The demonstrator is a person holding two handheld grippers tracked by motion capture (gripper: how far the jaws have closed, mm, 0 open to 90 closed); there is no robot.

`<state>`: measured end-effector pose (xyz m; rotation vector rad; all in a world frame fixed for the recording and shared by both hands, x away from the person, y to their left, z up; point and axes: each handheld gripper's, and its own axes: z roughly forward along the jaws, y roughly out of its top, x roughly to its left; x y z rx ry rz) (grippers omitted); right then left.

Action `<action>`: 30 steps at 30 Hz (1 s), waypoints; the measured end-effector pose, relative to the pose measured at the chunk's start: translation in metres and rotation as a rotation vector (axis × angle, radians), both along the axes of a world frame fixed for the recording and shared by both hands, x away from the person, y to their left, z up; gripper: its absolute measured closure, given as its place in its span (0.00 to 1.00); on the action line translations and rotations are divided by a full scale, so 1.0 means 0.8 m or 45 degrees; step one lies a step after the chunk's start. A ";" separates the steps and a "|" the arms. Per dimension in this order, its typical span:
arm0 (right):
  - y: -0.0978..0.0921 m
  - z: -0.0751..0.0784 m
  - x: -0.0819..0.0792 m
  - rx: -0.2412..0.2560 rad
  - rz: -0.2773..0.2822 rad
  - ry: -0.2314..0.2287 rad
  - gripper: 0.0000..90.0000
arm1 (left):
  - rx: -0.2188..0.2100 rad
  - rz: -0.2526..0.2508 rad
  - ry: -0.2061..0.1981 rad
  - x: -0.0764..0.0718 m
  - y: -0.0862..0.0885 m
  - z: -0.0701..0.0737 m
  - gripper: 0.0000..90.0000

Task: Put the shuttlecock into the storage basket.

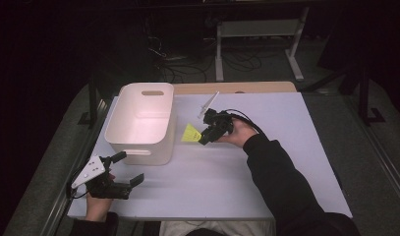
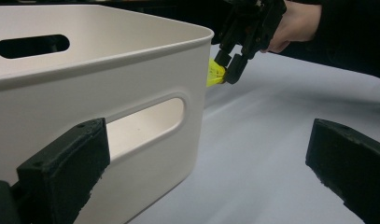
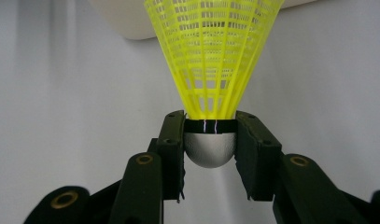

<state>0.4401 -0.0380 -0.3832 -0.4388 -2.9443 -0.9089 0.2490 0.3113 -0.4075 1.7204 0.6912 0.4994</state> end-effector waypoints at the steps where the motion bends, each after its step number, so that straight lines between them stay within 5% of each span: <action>1: -0.001 0.001 0.000 0.001 0.000 -0.004 0.70 | -0.002 0.000 0.000 0.000 0.000 0.000 0.00; 30: -0.018 0.059 -0.010 0.064 -0.022 -0.078 0.70 | -0.001 0.003 0.001 0.000 0.000 0.000 0.00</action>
